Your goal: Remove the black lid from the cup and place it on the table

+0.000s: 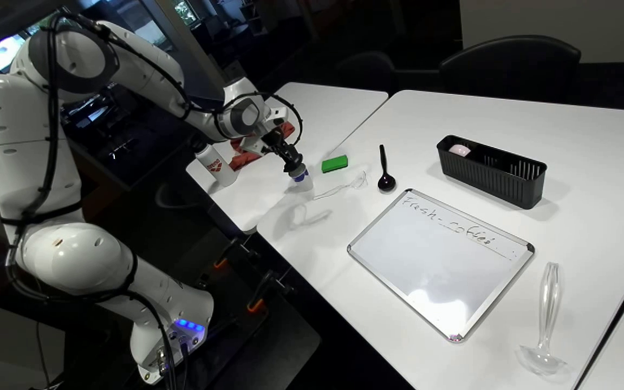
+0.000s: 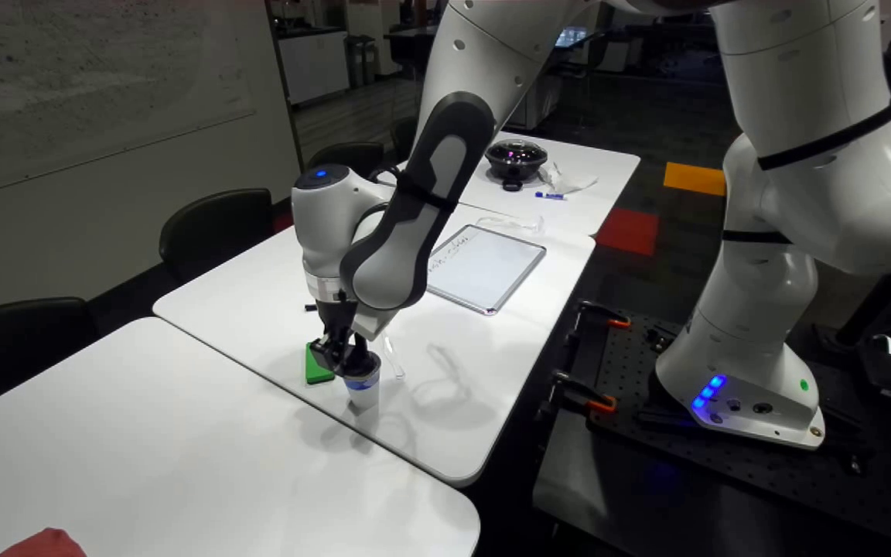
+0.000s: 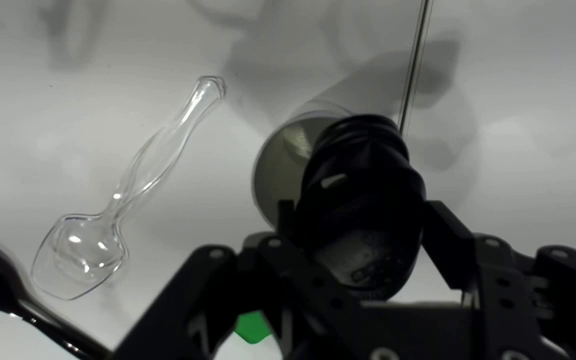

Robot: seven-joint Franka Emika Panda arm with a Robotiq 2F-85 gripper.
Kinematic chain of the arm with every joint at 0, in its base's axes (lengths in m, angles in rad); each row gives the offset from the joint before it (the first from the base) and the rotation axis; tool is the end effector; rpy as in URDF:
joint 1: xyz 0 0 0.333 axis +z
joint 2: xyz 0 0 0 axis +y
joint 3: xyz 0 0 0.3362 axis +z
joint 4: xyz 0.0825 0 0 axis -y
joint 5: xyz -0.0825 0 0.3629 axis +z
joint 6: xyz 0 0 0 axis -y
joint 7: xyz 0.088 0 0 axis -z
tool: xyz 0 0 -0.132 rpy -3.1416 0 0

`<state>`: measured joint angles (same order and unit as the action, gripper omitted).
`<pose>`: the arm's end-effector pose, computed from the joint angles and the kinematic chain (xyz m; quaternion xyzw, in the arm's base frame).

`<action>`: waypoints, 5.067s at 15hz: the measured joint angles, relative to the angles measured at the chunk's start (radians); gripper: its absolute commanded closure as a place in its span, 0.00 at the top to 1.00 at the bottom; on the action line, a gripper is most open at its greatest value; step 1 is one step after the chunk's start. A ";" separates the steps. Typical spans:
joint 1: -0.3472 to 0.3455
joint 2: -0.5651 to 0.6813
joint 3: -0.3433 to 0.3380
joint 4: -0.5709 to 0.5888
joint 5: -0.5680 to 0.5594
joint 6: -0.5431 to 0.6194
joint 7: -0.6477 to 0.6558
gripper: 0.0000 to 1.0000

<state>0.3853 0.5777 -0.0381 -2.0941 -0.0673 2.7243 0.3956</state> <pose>0.5498 0.2008 0.1563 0.9993 0.0096 0.0334 0.0136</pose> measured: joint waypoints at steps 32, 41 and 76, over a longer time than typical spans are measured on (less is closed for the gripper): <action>-0.330 -0.437 -0.104 -0.637 -0.030 0.281 0.175 0.67; -0.370 -0.259 -0.052 -0.565 0.213 0.303 0.019 0.69; 0.063 -0.323 -0.353 -0.560 0.229 0.498 -0.082 1.00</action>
<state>0.4487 0.2543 -0.3915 -2.6543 0.1618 3.2227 0.3134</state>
